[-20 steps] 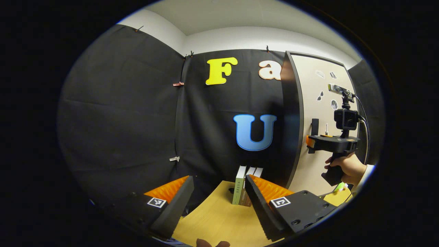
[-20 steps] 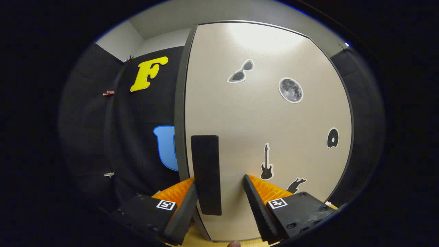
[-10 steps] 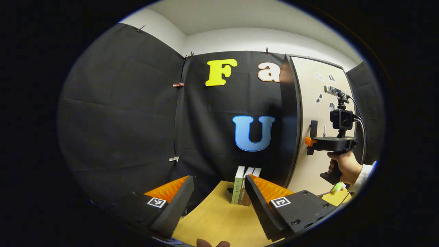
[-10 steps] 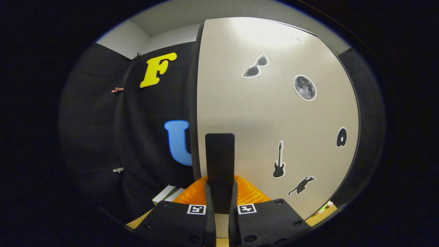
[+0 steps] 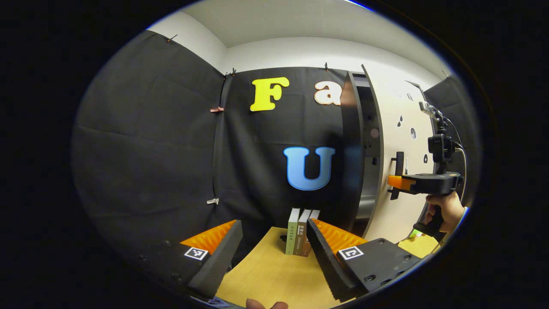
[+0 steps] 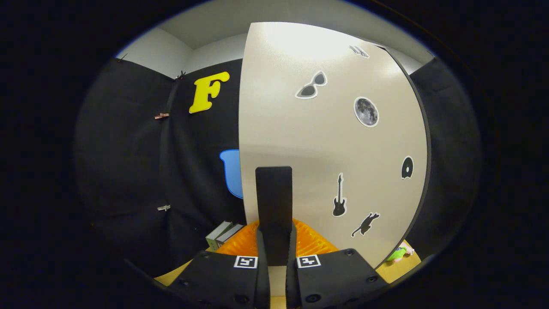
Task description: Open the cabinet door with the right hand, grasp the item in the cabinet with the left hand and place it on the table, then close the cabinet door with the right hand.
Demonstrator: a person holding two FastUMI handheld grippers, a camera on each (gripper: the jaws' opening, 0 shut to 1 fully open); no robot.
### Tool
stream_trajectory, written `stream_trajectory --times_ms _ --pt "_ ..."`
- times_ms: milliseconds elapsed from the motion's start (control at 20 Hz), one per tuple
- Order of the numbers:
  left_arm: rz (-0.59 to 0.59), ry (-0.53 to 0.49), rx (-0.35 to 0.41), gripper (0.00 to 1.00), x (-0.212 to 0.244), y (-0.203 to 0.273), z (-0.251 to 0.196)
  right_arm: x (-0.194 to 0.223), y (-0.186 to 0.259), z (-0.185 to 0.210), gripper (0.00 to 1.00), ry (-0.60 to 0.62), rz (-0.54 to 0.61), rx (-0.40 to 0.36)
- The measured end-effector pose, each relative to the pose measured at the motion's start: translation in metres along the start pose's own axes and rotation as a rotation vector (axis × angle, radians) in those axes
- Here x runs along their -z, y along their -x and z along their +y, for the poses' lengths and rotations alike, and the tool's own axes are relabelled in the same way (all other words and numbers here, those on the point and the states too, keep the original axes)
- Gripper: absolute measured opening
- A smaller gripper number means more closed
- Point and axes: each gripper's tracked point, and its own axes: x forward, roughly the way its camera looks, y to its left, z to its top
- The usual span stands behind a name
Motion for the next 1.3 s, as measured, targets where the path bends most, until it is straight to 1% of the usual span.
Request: stream_trajectory --times_ms 200,500,550,600,850,900,1100,1150,1300 --pt "-0.006 0.005 0.020 0.95 -0.002 0.010 -0.008 0.001 0.049 -0.019 0.18 -0.015 0.005 -0.018" --pt "-0.021 0.010 0.037 0.94 -0.006 0.017 -0.017 -0.002 0.081 -0.035 0.18 -0.016 0.004 -0.012" --pt "-0.022 0.008 0.039 0.92 -0.007 0.016 -0.019 -0.003 0.085 -0.039 0.18 -0.018 0.002 -0.009" --pt "-0.023 0.006 0.044 0.95 -0.008 0.016 -0.022 -0.003 0.091 -0.043 0.18 -0.013 0.005 -0.006" --pt "-0.027 0.012 0.080 0.94 -0.011 0.016 -0.040 -0.005 0.117 -0.063 0.18 -0.015 0.006 0.009" --pt "-0.026 0.011 0.088 0.92 -0.012 0.016 -0.044 -0.005 0.121 -0.067 0.18 -0.014 0.007 0.012" --pt "-0.022 0.026 0.117 0.92 -0.011 0.015 -0.058 -0.007 0.137 -0.083 0.18 -0.003 0.010 0.035" --pt "-0.021 0.027 0.122 0.94 -0.010 0.015 -0.060 -0.007 0.141 -0.088 0.17 -0.002 0.008 0.043" --pt "-0.020 0.023 0.136 0.94 -0.011 0.014 -0.069 -0.007 0.153 -0.103 0.17 -0.001 0.001 0.070"
